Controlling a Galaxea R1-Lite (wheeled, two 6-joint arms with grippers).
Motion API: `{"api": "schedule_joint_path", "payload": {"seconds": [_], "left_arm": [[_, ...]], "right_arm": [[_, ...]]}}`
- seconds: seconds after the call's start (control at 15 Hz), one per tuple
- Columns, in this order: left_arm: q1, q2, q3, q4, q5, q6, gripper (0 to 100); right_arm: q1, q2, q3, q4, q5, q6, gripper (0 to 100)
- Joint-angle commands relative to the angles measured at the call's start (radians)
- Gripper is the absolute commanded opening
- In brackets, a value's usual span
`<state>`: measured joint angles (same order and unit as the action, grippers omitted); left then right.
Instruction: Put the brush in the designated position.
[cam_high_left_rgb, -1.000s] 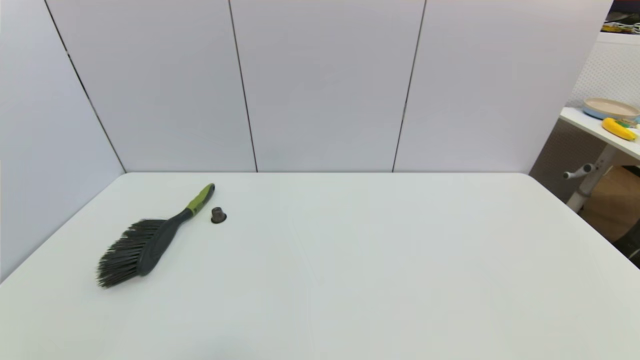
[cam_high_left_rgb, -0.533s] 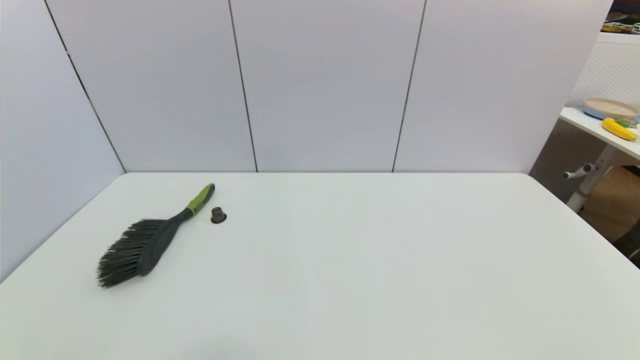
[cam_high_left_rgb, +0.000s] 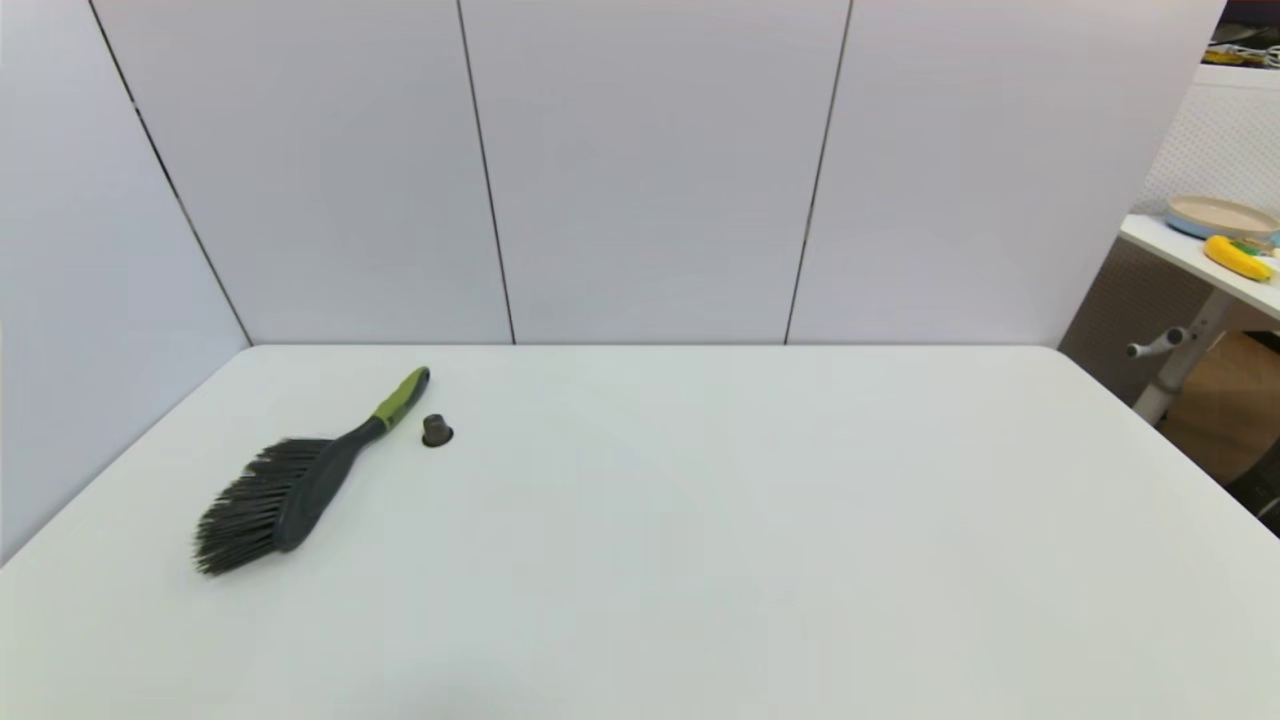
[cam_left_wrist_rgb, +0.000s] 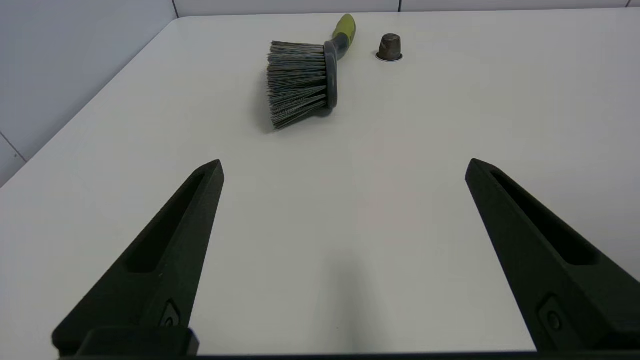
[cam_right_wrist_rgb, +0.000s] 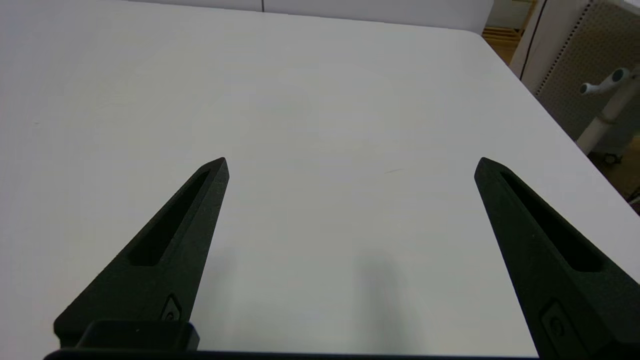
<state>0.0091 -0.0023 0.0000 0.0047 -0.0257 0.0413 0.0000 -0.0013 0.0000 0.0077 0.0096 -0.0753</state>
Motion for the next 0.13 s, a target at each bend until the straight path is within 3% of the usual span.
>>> {"api": "schedule_joint_path", "payload": {"seconds": [0.07, 0.13], "left_arm": [[0.002, 0.002, 0.0, 0.0, 0.0, 0.0, 100], [0.0, 0.002, 0.0, 0.0, 0.0, 0.0, 100]], "right_arm": [[0.0, 0.001, 0.002, 0.0, 0.0, 0.003, 100], [0.0, 0.001, 0.002, 0.0, 0.0, 0.003, 100]]}}
